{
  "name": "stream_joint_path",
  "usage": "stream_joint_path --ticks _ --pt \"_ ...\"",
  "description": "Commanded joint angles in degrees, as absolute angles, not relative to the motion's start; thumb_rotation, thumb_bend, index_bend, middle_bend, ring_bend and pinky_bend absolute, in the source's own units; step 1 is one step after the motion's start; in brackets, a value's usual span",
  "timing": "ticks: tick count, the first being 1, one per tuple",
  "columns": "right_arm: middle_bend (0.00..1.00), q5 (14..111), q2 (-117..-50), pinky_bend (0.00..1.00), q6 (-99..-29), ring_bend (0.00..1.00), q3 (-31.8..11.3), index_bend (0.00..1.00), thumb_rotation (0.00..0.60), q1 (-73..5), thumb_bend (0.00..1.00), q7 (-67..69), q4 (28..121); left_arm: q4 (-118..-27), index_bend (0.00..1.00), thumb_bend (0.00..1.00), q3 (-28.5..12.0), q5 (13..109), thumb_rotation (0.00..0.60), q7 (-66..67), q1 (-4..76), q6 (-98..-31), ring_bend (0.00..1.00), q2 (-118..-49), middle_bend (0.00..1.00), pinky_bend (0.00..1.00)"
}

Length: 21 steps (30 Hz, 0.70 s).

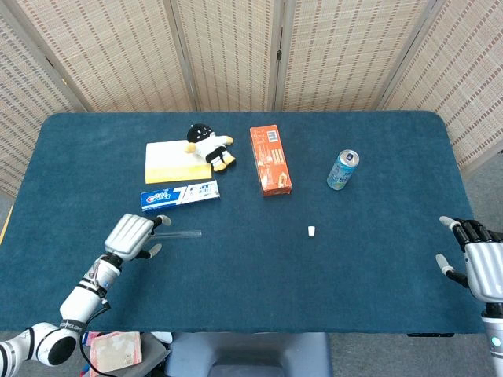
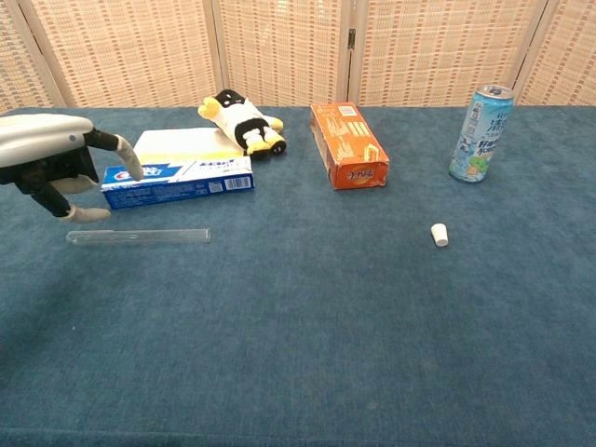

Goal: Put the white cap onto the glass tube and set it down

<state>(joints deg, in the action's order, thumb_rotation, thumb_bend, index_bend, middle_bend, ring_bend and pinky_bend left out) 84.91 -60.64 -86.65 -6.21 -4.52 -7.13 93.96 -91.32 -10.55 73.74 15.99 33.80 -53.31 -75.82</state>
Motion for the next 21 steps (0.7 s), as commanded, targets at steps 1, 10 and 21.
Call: stream_joint_path --ticks 1,10,21 --pt "0.28 84.80 -60.70 0.38 -86.44 0.22 -6.18 0.22 0.600 -4.60 0.26 -6.93 93.76 -89.68 0.33 0.28 -10.79 71.47 0.600 17.68 35.96 -51.26 0.95 -77.97 0.95 1.00" --pt "0.28 84.24 -60.83 0.38 -85.81 0.22 -6.08 0.22 0.600 -4.72 0.26 -5.94 92.82 -85.38 0.37 0.28 -11.01 62.68 0.600 25.33 40.56 -48.33 0.99 -82.45 0.99 1.00" --pt "0.28 83.65 -60.47 0.38 -85.22 0.22 -5.71 0.22 0.600 -4.52 0.26 -5.29 92.67 -82.48 0.39 0.28 -9.34 52.54 0.600 31.14 44.36 -46.13 0.99 -84.93 1.00 1.00"
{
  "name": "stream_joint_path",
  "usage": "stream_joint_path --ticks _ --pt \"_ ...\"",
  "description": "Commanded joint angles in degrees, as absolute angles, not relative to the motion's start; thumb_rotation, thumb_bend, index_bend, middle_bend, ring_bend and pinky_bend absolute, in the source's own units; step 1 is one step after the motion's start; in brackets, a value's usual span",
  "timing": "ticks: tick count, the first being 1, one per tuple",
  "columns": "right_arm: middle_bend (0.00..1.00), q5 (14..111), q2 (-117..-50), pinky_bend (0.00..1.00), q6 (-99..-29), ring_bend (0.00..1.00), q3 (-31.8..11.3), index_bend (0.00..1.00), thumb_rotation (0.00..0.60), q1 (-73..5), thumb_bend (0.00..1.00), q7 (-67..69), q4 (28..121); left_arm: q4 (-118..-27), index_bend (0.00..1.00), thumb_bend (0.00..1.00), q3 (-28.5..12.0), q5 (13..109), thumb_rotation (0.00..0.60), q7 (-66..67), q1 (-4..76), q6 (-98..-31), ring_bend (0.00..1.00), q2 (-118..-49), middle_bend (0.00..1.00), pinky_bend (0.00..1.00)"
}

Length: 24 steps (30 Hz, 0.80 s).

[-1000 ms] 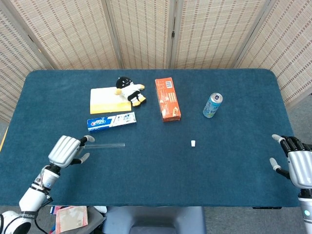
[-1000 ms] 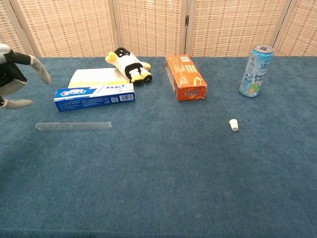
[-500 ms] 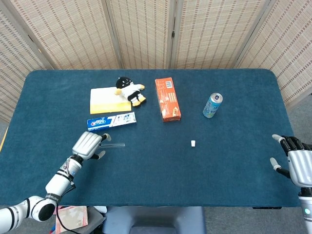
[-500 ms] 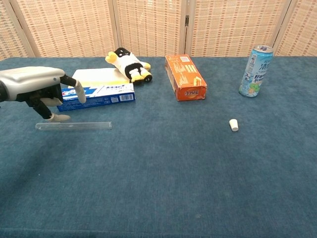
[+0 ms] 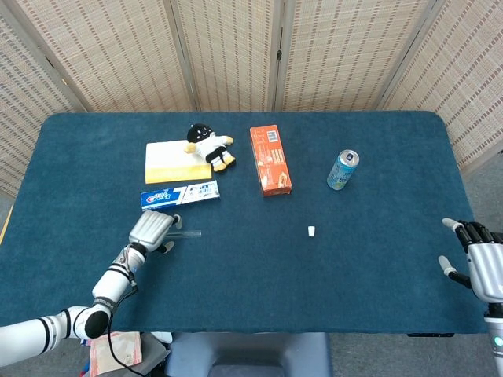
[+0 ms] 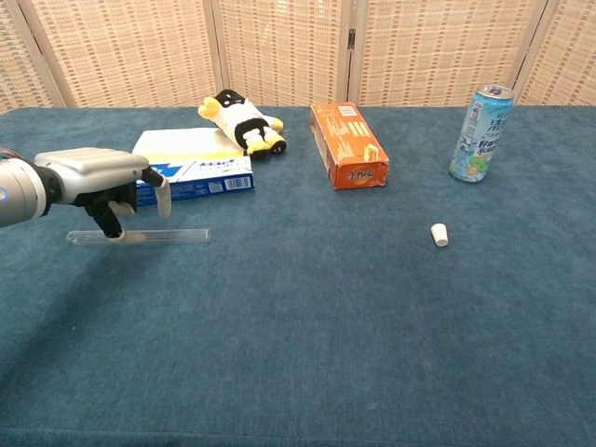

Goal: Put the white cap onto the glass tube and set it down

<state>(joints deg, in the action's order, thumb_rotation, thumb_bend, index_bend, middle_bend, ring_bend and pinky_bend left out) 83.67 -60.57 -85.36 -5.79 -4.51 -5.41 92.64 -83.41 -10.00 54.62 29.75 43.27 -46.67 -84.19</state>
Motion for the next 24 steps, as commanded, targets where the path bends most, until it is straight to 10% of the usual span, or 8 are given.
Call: stream_joint_path --ticks 1,24 --pt "0.28 83.66 -60.45 0.38 -85.21 0.22 -5.70 0.22 0.600 -4.53 0.26 -5.24 92.64 -82.20 0.39 0.28 -9.18 51.92 0.600 31.46 44.64 -46.01 0.99 -85.08 1.00 1.00" --pt "0.28 83.03 -60.87 0.38 -84.97 0.23 -5.64 0.22 0.600 -4.43 0.26 -4.83 92.02 -81.32 0.45 0.28 -6.17 46.63 0.600 32.56 47.68 -46.95 1.00 -86.02 1.00 1.00"
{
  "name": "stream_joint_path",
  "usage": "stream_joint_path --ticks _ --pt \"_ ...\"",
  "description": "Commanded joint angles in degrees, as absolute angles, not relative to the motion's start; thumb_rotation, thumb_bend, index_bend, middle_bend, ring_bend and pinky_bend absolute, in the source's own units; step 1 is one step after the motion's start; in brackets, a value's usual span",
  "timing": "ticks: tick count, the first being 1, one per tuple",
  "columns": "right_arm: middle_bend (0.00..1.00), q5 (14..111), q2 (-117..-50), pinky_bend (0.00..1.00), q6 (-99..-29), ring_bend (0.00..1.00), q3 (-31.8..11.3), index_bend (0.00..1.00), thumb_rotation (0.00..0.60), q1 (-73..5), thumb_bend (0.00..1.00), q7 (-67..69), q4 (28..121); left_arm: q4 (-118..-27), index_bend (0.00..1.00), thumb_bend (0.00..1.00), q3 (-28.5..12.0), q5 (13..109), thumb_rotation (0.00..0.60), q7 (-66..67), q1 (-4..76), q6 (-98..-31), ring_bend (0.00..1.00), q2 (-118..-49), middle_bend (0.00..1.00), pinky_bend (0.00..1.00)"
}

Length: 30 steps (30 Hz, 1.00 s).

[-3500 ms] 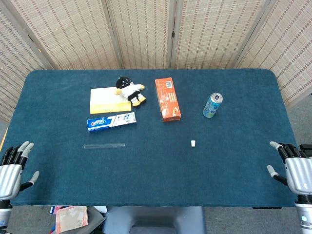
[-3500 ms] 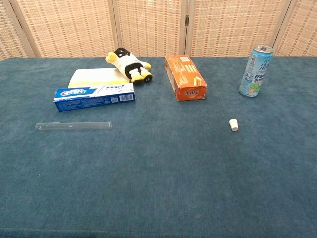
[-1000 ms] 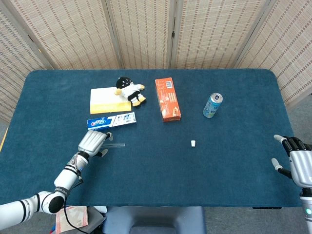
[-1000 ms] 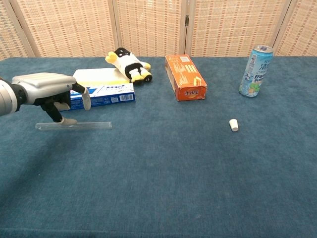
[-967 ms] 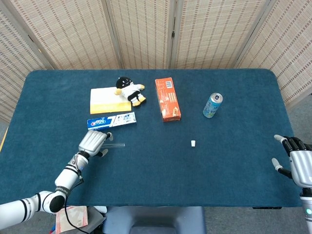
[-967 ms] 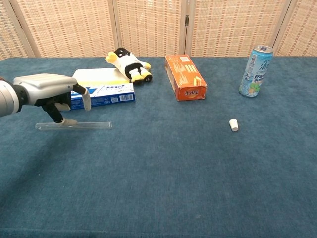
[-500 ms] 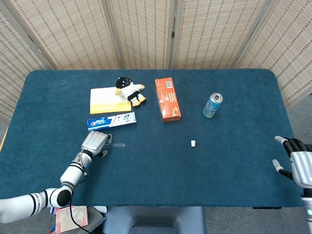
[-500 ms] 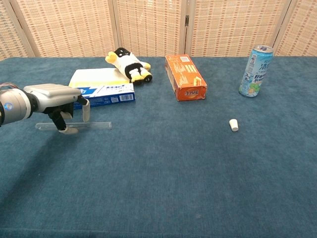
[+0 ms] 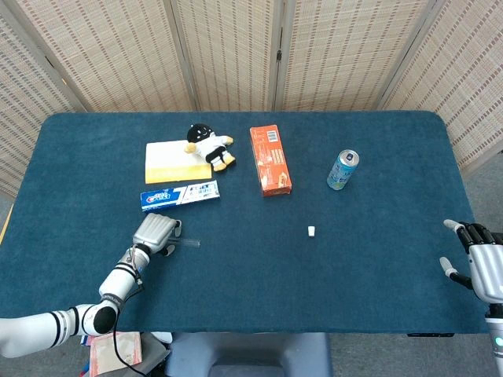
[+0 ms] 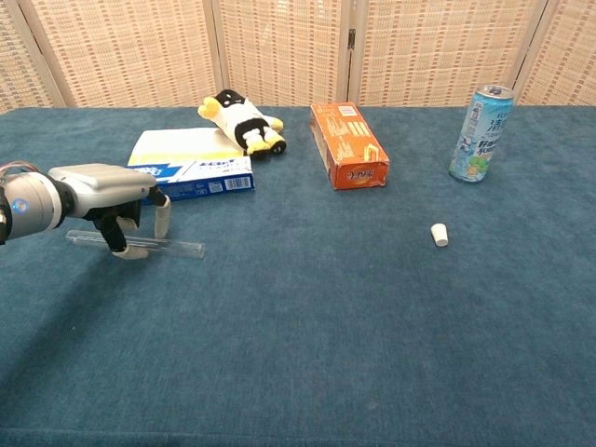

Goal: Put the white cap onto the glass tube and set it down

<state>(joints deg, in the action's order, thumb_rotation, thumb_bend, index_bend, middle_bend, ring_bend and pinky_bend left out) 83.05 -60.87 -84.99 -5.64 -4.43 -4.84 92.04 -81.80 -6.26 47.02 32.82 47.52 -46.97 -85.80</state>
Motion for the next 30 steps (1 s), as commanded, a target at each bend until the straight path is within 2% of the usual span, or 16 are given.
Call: stream_joint_path --ticks 1,12,21,30 --pt "0.28 83.00 -60.86 0.38 -84.97 0.23 -5.63 0.22 0.600 -4.42 0.26 -4.83 92.02 -81.00 0.45 0.28 -6.13 46.49 0.600 32.51 47.76 -46.97 1.00 -86.11 1.00 1.00" --pt "0.28 82.85 -60.97 0.38 -84.97 0.24 -5.66 0.22 0.600 -4.38 0.26 -4.66 91.83 -80.28 0.49 0.29 -5.43 46.18 0.600 31.57 48.13 -47.24 1.00 -86.33 1.00 1.00" --pt "0.28 82.88 -60.82 0.38 -85.44 0.24 -5.63 0.22 0.600 -4.09 0.26 -4.64 92.02 -80.17 0.50 0.35 -4.88 45.83 0.600 31.13 48.36 -47.26 1.00 -86.40 1.00 1.00" --pt "0.28 82.98 -60.77 0.38 -85.70 0.24 -5.61 0.22 0.600 -3.93 0.26 -4.60 92.15 -80.27 0.56 0.41 -4.70 46.64 0.600 30.18 48.09 -48.27 1.00 -86.56 1.00 1.00"
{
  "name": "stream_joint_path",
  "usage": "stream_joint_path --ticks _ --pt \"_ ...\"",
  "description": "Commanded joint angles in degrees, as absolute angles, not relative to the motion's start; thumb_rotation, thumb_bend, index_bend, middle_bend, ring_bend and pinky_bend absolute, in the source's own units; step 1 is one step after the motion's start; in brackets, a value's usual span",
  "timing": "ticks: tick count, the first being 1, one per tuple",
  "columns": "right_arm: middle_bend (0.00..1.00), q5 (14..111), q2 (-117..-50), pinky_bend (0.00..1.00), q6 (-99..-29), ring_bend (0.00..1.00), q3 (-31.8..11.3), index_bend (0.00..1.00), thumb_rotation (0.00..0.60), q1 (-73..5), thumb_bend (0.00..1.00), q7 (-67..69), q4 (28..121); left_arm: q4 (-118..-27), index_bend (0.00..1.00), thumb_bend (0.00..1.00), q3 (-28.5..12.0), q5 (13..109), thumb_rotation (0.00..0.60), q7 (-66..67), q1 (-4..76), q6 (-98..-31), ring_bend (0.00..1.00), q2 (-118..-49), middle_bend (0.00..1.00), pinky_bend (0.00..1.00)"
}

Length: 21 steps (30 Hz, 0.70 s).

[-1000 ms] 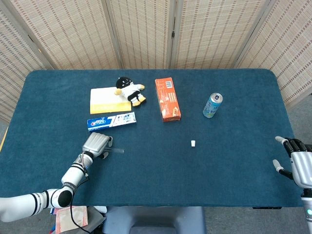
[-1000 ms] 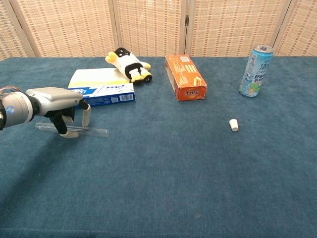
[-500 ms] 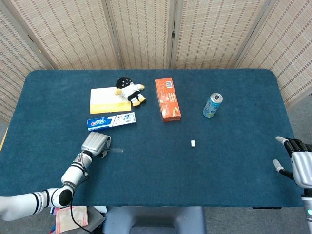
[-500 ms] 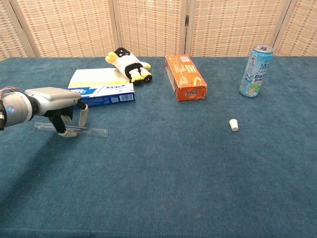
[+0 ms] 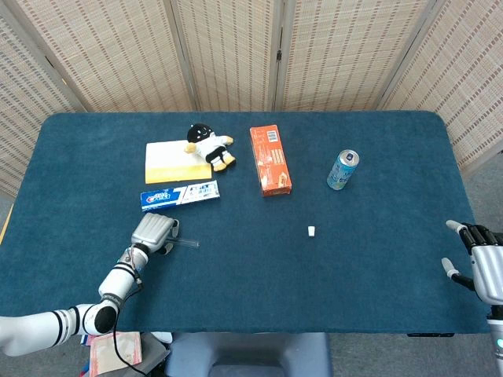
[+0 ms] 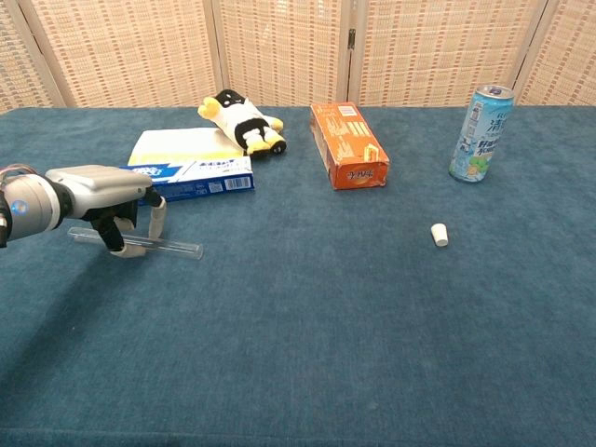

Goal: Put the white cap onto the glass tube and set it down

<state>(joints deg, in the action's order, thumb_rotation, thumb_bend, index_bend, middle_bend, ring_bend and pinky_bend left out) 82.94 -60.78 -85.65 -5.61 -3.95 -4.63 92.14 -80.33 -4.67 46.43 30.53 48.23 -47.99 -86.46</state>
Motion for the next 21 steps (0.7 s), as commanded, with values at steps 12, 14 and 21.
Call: stream_joint_path --ticks 12,14,21 --pt "0.31 83.83 -60.12 0.39 -84.66 0.28 -6.13 0.22 0.600 -5.32 0.29 -5.95 93.36 -87.57 0.60 0.43 -6.71 53.65 0.600 19.90 43.66 -52.52 1.00 -79.70 1.00 1.00" --pt "0.34 83.98 -59.99 0.42 -83.50 0.32 -6.70 0.22 0.600 -6.60 0.32 -6.96 94.03 -89.47 0.60 0.43 -6.81 55.43 0.600 18.30 42.60 -53.81 1.00 -78.01 1.00 1.00" --pt "0.50 81.37 -59.28 0.64 -73.37 0.54 -9.02 0.22 0.600 -13.69 0.38 -9.25 98.48 -94.43 0.60 0.43 -6.54 60.15 0.600 16.38 40.18 -57.43 1.00 -74.41 1.00 1.00"
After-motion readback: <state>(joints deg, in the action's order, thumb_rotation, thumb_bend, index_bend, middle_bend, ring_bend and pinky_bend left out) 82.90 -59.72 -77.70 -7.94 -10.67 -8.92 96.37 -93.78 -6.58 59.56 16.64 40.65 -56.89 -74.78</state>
